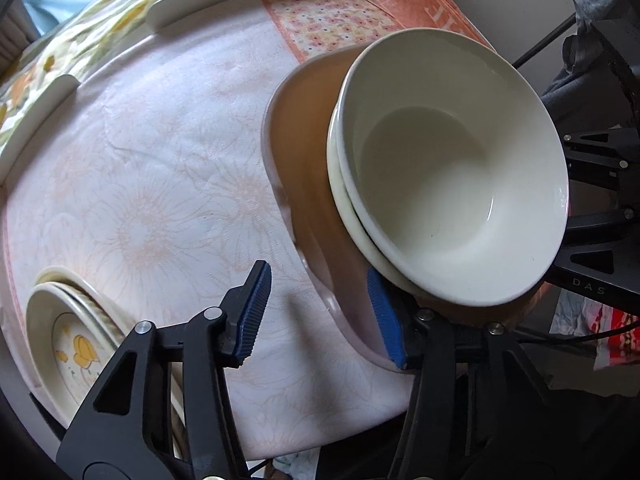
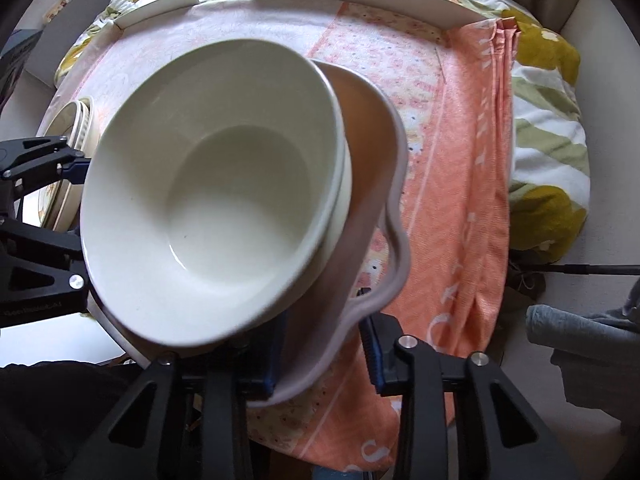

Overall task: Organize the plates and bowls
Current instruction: 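Grasp the pink bowl stack with both grippers and carry it onto the plate stack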

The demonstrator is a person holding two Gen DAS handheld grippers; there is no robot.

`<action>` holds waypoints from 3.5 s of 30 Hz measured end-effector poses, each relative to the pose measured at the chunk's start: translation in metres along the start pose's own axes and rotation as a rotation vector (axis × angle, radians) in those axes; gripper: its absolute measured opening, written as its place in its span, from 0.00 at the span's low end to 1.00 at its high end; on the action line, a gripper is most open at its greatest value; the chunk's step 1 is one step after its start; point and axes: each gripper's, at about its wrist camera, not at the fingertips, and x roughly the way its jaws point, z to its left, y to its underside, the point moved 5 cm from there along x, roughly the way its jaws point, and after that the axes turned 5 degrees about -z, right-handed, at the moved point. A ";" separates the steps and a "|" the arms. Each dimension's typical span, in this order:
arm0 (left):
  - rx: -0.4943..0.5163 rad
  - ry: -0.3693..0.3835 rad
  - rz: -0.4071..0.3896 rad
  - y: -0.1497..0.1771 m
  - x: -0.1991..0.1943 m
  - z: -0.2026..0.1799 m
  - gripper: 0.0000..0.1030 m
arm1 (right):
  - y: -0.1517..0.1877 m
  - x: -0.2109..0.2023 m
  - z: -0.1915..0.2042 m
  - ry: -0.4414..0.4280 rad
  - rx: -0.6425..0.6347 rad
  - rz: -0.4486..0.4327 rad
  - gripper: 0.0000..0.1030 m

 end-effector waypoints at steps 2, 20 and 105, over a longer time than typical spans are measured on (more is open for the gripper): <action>0.008 0.021 0.006 -0.002 0.005 -0.003 0.29 | 0.000 0.002 -0.001 -0.025 0.010 0.000 0.22; 0.060 0.000 -0.087 -0.014 -0.013 -0.013 0.11 | -0.005 -0.009 -0.002 -0.057 0.034 -0.076 0.13; -0.106 -0.036 -0.163 0.162 -0.096 0.229 0.12 | -0.071 0.010 0.276 0.002 0.055 -0.179 0.13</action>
